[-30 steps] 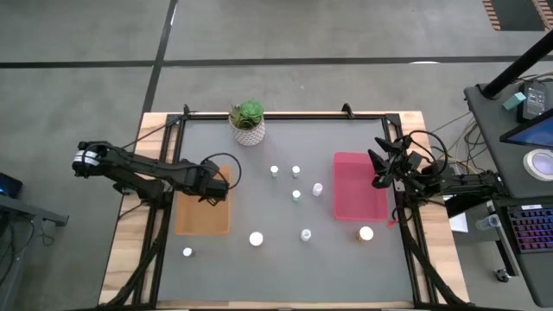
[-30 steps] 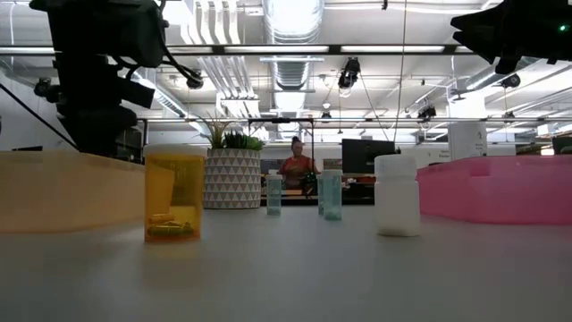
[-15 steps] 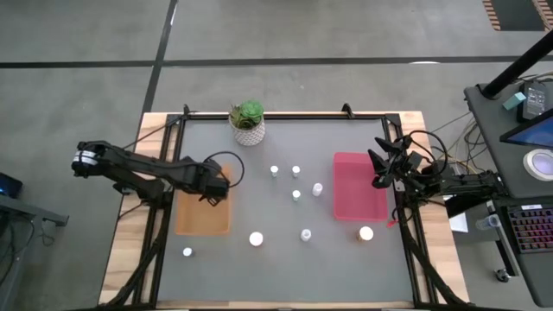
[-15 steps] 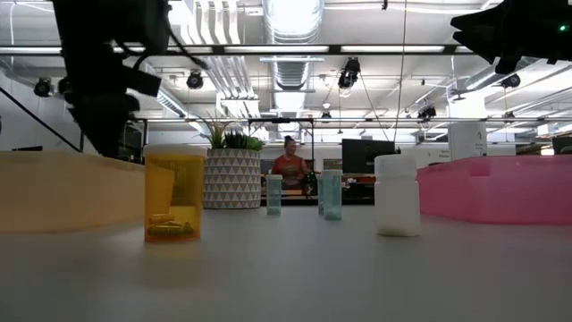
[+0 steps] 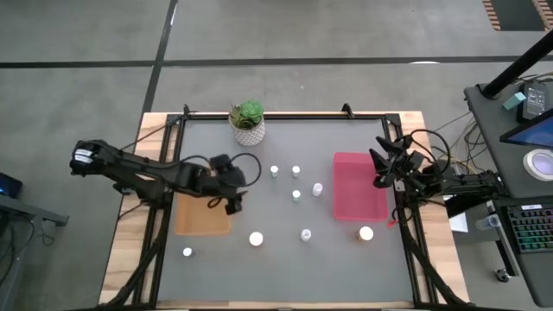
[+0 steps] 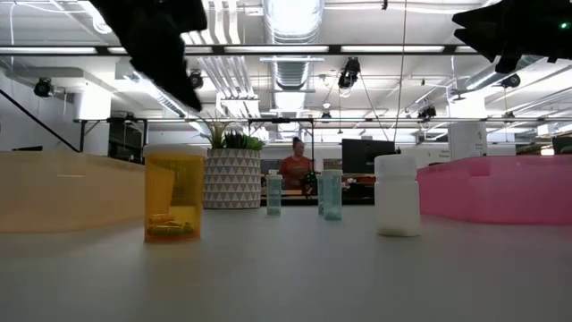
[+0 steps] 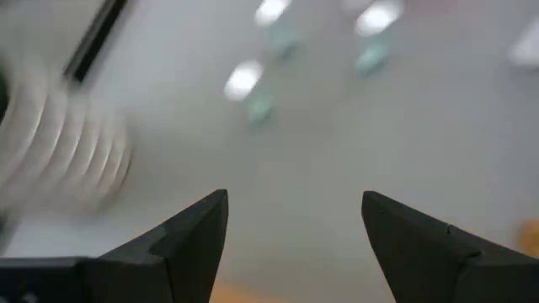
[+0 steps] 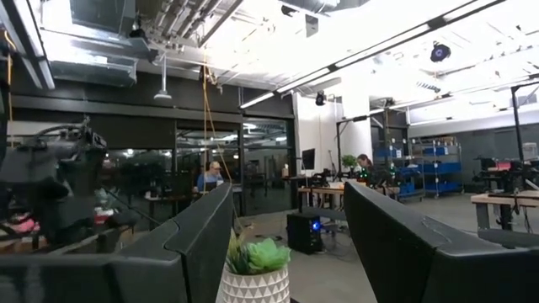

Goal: Pick and place medicine bottles into bin by pill shape (circle, oval)
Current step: Put the blue tablet bottle into the pink bin

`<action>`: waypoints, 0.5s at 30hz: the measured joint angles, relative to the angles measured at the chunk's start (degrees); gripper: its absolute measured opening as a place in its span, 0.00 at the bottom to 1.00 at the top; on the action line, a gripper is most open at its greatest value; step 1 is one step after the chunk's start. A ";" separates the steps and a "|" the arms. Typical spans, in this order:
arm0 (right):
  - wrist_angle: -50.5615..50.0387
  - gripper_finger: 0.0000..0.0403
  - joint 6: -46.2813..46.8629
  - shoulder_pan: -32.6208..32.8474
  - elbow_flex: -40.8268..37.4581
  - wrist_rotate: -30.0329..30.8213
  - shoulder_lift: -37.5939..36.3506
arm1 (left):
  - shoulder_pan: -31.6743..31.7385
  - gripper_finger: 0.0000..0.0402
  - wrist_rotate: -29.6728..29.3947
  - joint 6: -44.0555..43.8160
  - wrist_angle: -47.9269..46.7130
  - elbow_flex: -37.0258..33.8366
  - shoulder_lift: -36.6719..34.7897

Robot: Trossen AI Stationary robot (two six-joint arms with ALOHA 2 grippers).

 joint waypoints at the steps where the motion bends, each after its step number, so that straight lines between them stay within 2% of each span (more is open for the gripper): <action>1: 0.35 0.54 0.39 0.00 0.00 -0.05 0.00 | -0.58 0.64 0.06 2.90 3.51 -0.54 0.00; 5: 0.43 0.54 1.95 0.00 0.15 -0.12 0.01 | -2.22 0.64 0.23 11.73 14.07 -3.37 -0.05; 10: 0.51 0.54 5.18 0.00 2.14 -4.57 1.71 | -2.53 0.64 0.31 14.67 15.44 -5.06 -1.00; 15: 0.48 0.54 9.22 0.02 5.51 -6.55 7.66 | -2.47 0.64 0.30 19.67 16.91 -7.73 -4.61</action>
